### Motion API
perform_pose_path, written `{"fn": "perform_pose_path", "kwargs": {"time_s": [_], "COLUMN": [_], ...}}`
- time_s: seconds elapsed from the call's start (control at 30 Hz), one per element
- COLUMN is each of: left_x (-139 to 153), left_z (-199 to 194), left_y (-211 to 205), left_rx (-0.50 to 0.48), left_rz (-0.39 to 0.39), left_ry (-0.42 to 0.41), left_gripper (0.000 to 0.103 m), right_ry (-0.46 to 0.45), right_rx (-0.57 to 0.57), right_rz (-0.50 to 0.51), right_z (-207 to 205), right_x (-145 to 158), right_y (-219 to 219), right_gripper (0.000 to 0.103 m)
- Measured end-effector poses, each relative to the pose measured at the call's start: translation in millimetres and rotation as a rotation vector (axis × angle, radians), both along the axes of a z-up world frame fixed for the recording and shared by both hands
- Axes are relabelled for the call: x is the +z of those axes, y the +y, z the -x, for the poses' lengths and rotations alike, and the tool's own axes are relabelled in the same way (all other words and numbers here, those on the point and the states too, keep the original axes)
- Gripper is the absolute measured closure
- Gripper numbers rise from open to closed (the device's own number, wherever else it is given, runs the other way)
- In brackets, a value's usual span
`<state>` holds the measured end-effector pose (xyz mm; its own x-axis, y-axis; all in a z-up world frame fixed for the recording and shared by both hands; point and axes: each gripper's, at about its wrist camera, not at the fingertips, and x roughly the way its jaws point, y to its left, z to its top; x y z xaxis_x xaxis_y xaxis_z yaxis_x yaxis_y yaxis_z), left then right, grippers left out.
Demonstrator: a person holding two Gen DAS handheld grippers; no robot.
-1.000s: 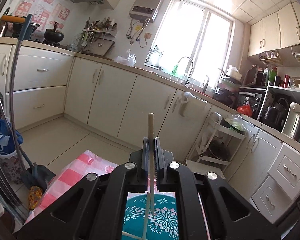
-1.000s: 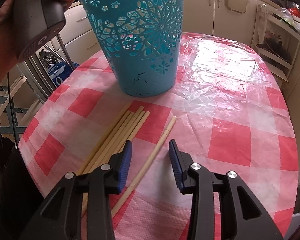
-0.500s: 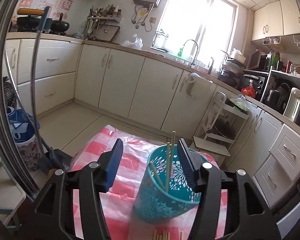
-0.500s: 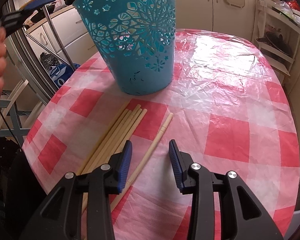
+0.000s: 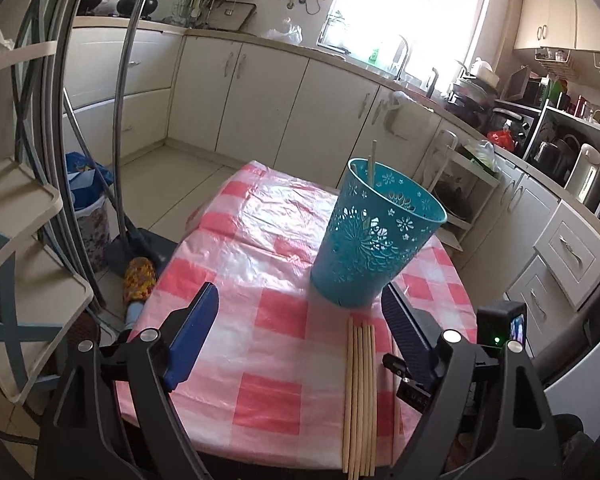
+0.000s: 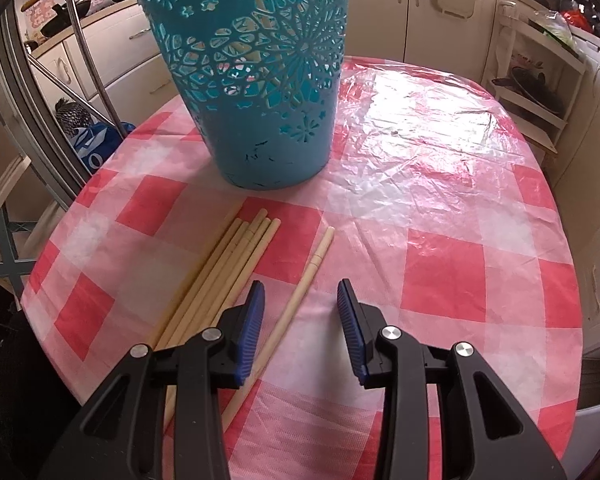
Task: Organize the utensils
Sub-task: 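Grasp a chopstick with the right tool and raise it over the bin, then open the right tool to drop the chopstick into the teal bin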
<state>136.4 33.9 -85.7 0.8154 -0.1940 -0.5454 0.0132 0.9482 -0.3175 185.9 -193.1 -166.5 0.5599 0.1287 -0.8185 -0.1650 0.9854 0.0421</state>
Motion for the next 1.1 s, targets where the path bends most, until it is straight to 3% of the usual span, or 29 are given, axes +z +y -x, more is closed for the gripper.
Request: {"fn": "perform_pose_path", "kwargs": {"time_s": [0.07, 0.13, 0.2, 0.27, 0.43, 0.53, 0.63, 0.77, 0.93, 1.1], "left_x": [-2, -2, -2, -5, -21, -31, -38, -42, -39, -45], "left_z": [4, 8, 11, 12, 10, 8, 9, 8, 12, 12], "left_y": [2, 5, 7, 10, 19, 22, 24, 18, 3, -3], "left_rx": [-0.009, -0.018, -0.024, -0.028, -0.016, -0.011, -0.005, -0.013, -0.051, -0.072], "left_rz": [0.018, 0.024, 0.024, 0.032, 0.051, 0.054, 0.055, 0.054, 0.028, 0.019], "left_ry": [0.009, 0.007, 0.007, 0.019, 0.074, 0.102, 0.117, 0.128, 0.119, 0.141], "left_gripper": [0.023, 0.023, 0.023, 0.023, 0.023, 0.023, 0.023, 0.023, 0.02, 0.019], "right_ry": [-0.016, -0.007, 0.009, 0.036, 0.061, 0.028, -0.062, -0.259, -0.48, -0.562], "right_rx": [-0.004, 0.019, 0.064, 0.068, -0.007, -0.023, -0.001, 0.028, -0.006, -0.072], "right_rz": [0.049, 0.06, 0.095, 0.068, -0.159, -0.38, -0.549, -0.636, -0.634, -0.515], "right_z": [3, 6, 10, 11, 17, 25, 30, 15, -39, -95], "right_x": [0, 1, 3, 3, 17, 45, 89, 159, 214, 210], "right_y": [6, 11, 18, 13, -24, -47, -56, -56, -38, -16], "right_gripper": [0.072, 0.089, 0.094, 0.097, 0.097, 0.097, 0.097, 0.097, 0.097, 0.097]}}
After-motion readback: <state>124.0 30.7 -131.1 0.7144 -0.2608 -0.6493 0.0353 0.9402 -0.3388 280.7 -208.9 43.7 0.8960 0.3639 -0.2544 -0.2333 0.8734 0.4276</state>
